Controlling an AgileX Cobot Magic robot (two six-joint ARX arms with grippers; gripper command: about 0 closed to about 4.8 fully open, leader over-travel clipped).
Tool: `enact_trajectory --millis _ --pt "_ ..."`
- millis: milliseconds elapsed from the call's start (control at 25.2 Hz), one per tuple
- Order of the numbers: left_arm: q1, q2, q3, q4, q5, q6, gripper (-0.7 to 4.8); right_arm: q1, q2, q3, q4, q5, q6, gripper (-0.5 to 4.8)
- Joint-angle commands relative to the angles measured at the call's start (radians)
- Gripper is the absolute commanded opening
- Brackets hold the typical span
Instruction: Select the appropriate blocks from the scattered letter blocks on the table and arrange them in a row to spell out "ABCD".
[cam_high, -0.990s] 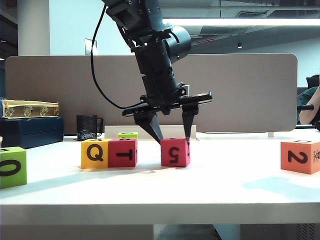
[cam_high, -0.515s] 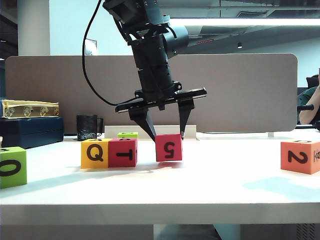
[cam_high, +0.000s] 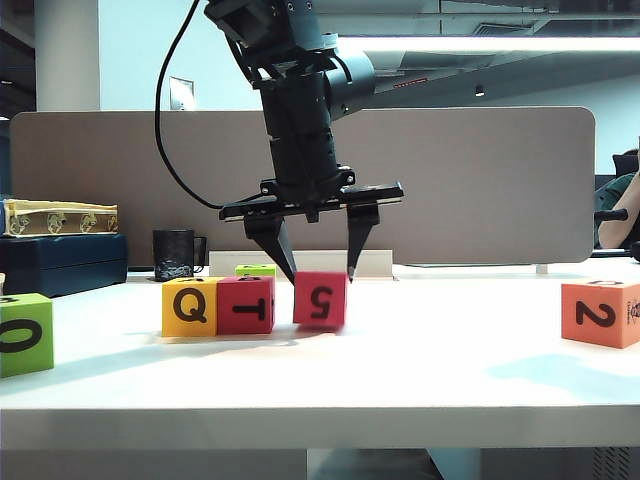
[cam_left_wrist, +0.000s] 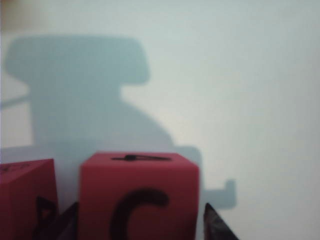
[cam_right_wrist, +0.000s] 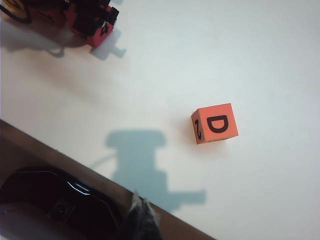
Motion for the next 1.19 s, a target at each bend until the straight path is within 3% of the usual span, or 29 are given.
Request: enact_trajectory --millis 40,198,475,713,911,951,1070,1189 --pt "-0.002 -0.005 0.003 0.018 0.005 -0.005 3.5 0.002 -0.002 0.004 0.008 0.001 -0.002 -0.01" --pt "-0.002 -0.005 0.003 0.029 0.004 0.001 3.5 0.002 -0.002 0.004 0.008 0.0 -0.002 -0.01" --pt "0.011 -0.006 0.003 0.103 -0.003 0.147 3.51 0.002 -0.002 0.004 -0.003 -0.002 -0.002 -0.01" --pt "0.003 -0.038 0.003 0.215 0.019 0.365 3.5 0.002 -0.002 0.004 0.029 -0.002 -0.002 -0.02" --pt "-0.036 -0.04 0.003 0.228 0.179 0.526 3.51 0.002 -0.002 0.004 0.056 -0.001 -0.002 -0.01" --pt "-0.05 -0.04 0.003 0.233 0.182 0.552 3.58 0.002 -0.002 0.004 0.057 -0.001 -0.002 -0.02" --pt "-0.102 -0.04 0.003 0.265 0.182 0.613 4.79 0.002 -0.002 0.004 0.071 0.003 -0.002 -0.01" --pt "-0.142 -0.033 0.003 0.32 0.188 0.616 4.79 0.002 -0.003 0.005 0.073 0.012 -0.002 -0.02"
